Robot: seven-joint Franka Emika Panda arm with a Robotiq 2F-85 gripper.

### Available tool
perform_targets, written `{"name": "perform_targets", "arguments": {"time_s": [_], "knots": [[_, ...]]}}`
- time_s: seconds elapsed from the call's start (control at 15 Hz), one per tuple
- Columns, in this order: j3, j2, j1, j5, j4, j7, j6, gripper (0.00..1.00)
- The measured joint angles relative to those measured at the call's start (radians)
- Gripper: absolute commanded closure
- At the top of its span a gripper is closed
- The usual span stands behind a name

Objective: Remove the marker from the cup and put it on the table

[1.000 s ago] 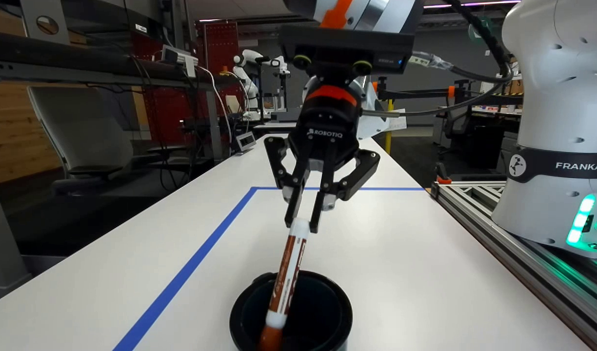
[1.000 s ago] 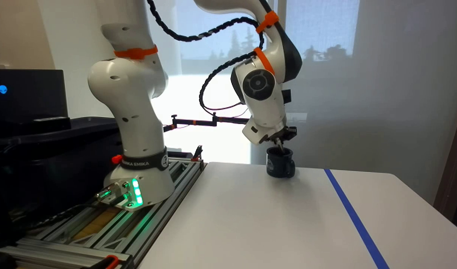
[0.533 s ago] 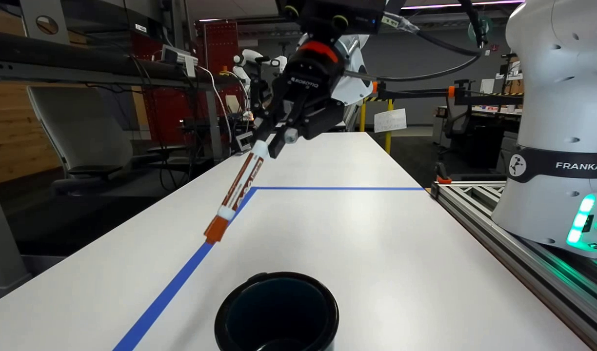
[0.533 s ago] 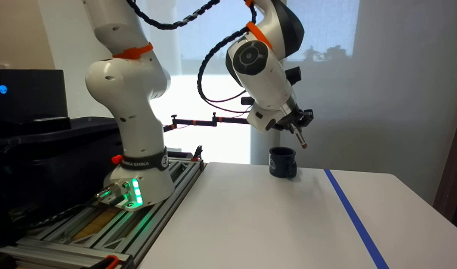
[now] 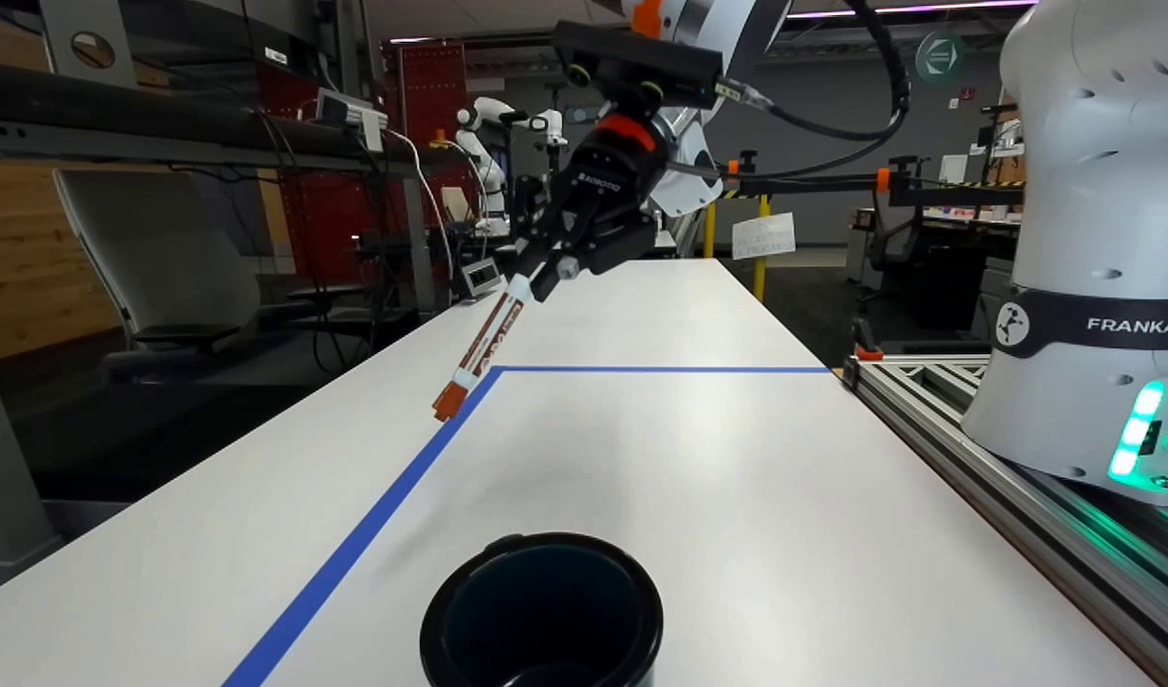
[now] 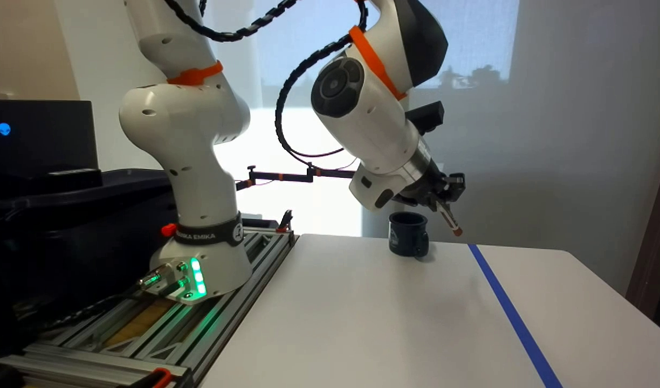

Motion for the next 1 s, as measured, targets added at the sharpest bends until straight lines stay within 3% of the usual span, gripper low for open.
{"name": "perform_targets", "arguments": {"time_s": [0.47, 1.0], "knots": [[-0.021, 0.178, -0.01, 0.001, -0.004, -0.097, -0.023, 0.95], [-0.052, 0.276, -0.011, 0.0, -0.003, -0.144, -0.047, 0.95]]}}
